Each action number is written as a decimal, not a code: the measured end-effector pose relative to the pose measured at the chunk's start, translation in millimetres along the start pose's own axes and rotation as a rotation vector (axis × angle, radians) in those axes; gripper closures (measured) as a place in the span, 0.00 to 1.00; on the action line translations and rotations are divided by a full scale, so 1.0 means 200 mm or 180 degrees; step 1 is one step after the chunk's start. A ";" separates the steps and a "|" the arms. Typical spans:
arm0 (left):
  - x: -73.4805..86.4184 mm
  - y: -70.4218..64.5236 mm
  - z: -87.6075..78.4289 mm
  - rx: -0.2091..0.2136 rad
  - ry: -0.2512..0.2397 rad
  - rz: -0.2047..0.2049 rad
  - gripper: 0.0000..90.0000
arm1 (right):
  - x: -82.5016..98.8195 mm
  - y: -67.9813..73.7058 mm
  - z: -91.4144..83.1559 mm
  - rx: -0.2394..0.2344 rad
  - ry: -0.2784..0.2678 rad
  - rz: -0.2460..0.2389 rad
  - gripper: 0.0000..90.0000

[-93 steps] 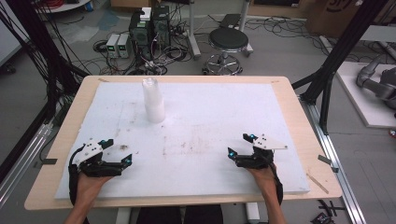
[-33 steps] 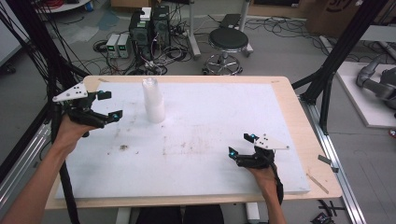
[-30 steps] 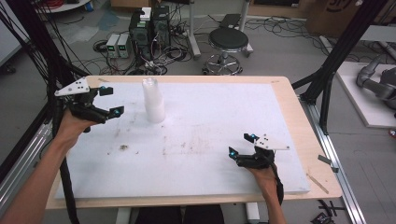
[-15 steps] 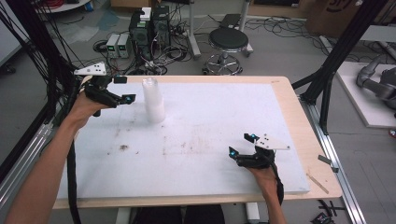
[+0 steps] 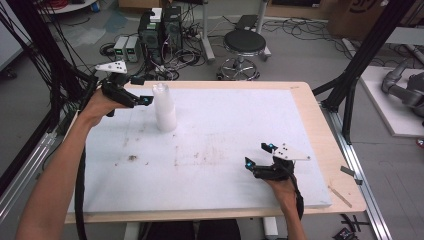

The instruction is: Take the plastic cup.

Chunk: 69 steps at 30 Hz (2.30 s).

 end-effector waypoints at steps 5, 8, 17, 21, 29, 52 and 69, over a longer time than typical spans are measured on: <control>0.03 0.00 0.07 0.0034 0.0150 0.0012 0.02 | 0.00 0.00 0.00 0.0001 -0.0003 -0.0005 0.16; 0.04 0.00 0.10 0.0058 0.0217 0.0002 0.02 | 0.00 0.00 0.00 0.0004 -0.0018 -0.0013 0.16; 0.06 -0.01 0.19 0.0063 0.0338 -0.0031 0.02 | 0.00 0.00 0.00 -0.0004 -0.0008 -0.0019 0.16; 0.06 -0.01 0.23 0.0060 0.0398 -0.0030 0.02 | 0.00 0.00 0.00 -0.0006 -0.0008 -0.0018 0.16; 0.07 -0.01 0.26 0.0016 0.0499 -0.0065 0.09 | 0.00 0.00 0.00 -0.0004 -0.0003 -0.0001 0.16; 0.06 0.00 0.28 -0.0041 0.0577 -0.0098 0.25 | 0.00 0.00 0.00 -0.0004 -0.0001 0.0001 0.16; 0.05 -0.01 0.27 -0.0064 0.0586 -0.0098 0.36 | 0.00 0.00 0.00 -0.0004 0.0004 0.0001 0.16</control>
Point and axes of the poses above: each handheld gripper's, and its own axes: z roughly forward along the jaws, x roughly out of its underside, y roughly to its left, the point moved 5 cm from there along z, roughly forward along the jaws, and after that the axes turned 8 degrees about z, right-handed, at the moved point
